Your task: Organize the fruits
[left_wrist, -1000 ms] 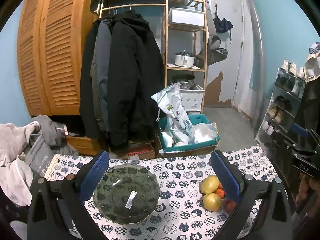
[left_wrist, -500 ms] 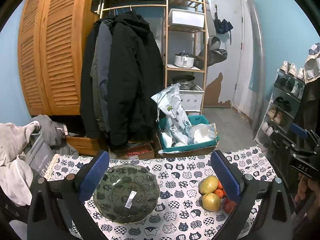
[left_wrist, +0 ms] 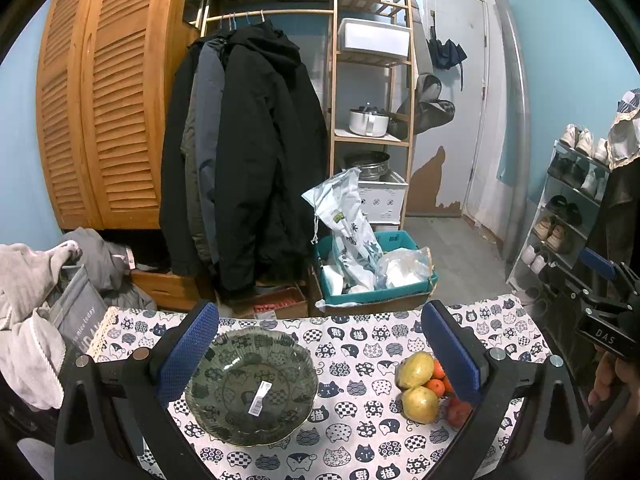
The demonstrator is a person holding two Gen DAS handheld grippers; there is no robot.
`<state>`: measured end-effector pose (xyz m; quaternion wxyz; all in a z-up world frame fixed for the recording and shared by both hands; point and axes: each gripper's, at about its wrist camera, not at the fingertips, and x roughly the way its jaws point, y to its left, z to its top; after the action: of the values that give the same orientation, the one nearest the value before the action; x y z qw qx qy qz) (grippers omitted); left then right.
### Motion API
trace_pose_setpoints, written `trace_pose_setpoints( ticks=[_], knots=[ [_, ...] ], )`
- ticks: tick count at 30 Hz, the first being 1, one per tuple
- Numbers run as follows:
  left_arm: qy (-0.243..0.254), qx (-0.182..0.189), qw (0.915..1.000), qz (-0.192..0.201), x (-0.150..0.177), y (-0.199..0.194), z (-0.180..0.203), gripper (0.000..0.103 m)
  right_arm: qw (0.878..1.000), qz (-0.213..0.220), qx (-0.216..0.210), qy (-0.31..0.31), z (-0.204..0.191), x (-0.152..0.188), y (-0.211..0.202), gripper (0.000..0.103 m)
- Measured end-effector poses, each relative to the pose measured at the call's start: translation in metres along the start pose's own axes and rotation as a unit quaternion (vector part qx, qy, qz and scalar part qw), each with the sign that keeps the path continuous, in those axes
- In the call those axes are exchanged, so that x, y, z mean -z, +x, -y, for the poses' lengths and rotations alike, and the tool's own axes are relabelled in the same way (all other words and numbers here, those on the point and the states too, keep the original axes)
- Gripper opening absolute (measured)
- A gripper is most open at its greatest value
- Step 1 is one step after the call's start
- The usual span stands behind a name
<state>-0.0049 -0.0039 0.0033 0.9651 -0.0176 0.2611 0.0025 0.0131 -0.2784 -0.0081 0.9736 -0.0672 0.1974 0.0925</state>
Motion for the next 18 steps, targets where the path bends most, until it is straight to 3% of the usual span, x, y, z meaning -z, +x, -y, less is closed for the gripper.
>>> trace_pose_setpoints(
  ticks=[18],
  knots=[
    [-0.002, 0.001, 1.0, 0.0, 0.0, -0.0015, 0.0038, 0.102, 1.0, 0.002, 0.002, -0.001, 0.0029, -0.0043, -0.0027, 0.086]
  ],
)
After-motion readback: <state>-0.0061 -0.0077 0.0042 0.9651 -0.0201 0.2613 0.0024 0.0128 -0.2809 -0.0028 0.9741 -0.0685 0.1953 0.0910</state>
